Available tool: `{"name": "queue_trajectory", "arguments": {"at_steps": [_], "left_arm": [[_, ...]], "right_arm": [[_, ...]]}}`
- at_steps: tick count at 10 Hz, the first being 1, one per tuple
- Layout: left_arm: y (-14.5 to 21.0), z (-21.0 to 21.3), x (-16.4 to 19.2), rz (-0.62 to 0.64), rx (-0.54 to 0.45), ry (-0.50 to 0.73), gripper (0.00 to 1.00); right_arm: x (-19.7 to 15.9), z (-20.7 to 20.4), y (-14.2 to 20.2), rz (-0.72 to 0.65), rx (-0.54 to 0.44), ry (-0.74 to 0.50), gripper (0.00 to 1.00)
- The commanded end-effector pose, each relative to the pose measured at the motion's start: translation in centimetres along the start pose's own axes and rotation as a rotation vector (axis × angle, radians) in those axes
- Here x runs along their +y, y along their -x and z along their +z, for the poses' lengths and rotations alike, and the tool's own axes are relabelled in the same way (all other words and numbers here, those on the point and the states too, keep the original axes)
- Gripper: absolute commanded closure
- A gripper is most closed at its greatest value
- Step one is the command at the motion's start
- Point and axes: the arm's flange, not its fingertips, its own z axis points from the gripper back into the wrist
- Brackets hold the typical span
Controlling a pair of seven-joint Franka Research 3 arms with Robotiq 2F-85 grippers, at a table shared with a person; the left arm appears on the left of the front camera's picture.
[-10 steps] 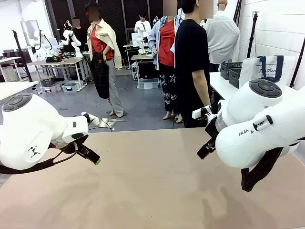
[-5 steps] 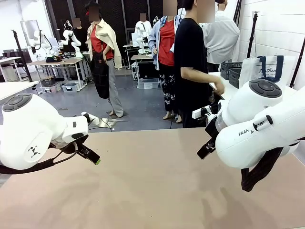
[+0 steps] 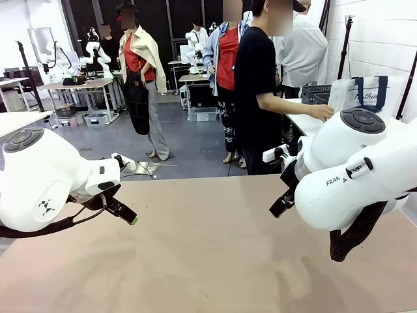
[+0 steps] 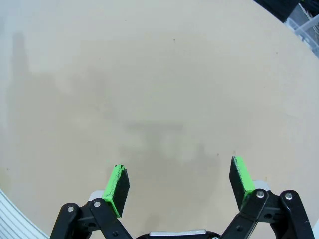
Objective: Transfer purchased items from the store into the shopping bag.
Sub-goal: Open the Reusable shopping bag in the center of the table.
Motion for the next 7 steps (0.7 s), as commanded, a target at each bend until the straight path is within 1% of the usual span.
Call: {"name": "queue_trajectory", "arguments": {"at_steps": [1,7], "left_arm": [[0.03,0.0,0.09,0.002,0.0,-0.001,0.0],[0.03,0.0,0.09,0.002,0.0,-0.001,0.0]], "right_arm": [[-0.01,0.0,0.0,0.0,0.0,0.0,0.0],[-0.01,0.0,0.0,0.0,0.0,0.0,0.0]]}}
